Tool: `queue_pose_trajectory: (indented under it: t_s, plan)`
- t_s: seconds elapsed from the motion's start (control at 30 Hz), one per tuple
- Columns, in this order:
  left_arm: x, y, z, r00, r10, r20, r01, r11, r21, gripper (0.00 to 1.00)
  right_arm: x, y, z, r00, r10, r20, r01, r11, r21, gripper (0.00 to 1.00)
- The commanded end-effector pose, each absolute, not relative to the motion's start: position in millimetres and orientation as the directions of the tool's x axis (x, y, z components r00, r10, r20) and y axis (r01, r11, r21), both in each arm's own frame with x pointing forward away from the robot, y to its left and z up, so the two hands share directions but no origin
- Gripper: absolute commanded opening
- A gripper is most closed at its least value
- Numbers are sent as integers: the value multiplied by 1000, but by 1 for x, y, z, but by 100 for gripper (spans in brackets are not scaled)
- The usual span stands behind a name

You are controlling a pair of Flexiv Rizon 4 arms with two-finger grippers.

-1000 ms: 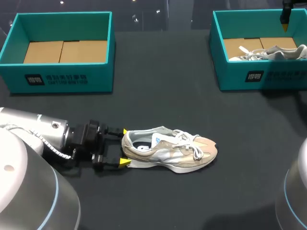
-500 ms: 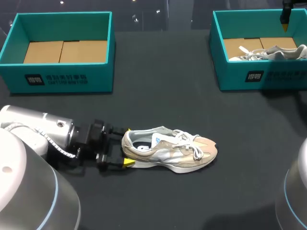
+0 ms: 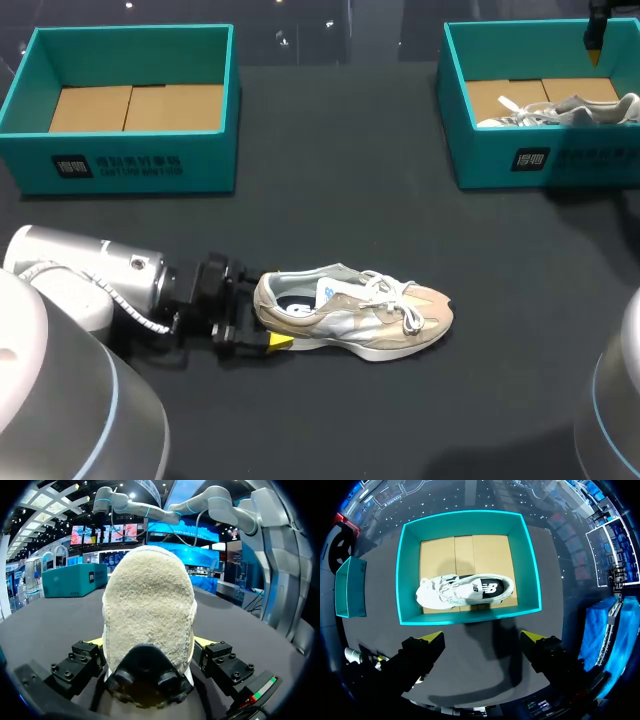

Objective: Take the shoe out of the shoebox, open the shoe tongue, remove and reinsert the insole, then place the shoe into the shoebox

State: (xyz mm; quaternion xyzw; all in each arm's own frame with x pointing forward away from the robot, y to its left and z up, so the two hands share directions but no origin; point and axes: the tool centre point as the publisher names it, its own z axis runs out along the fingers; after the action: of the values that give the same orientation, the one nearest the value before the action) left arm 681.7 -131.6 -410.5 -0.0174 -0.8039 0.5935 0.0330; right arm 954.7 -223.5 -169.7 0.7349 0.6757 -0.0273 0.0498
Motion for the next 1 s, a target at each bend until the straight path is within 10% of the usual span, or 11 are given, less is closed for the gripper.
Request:
queue_pose_trajectory:
  t_s: [0.03, 0.27, 0.3, 0.37, 1.0]
  plan:
    - [682, -137, -413, -997, 63, 35, -15, 295, -956, 100, 955, -223, -170, 86, 990, -109, 996, -83, 37, 100]
    - [683, -142, -413, -997, 59, 48, -29, 288, -957, 100, 955, -223, -170, 86, 990, -109, 996, -83, 37, 100]
    - [683, -142, -413, -997, 59, 50, -31, 286, -958, 87, 955, -223, -170, 86, 990, -109, 996, -83, 37, 100]
    - [683, -143, -414, -996, 67, 53, -32, 284, -958, 0, 955, -223, -170, 86, 990, -109, 996, -83, 37, 100]
    - [684, -143, -411, -998, 46, 46, -31, 280, -959, 0, 955, -223, -170, 86, 990, -109, 996, -83, 37, 100]
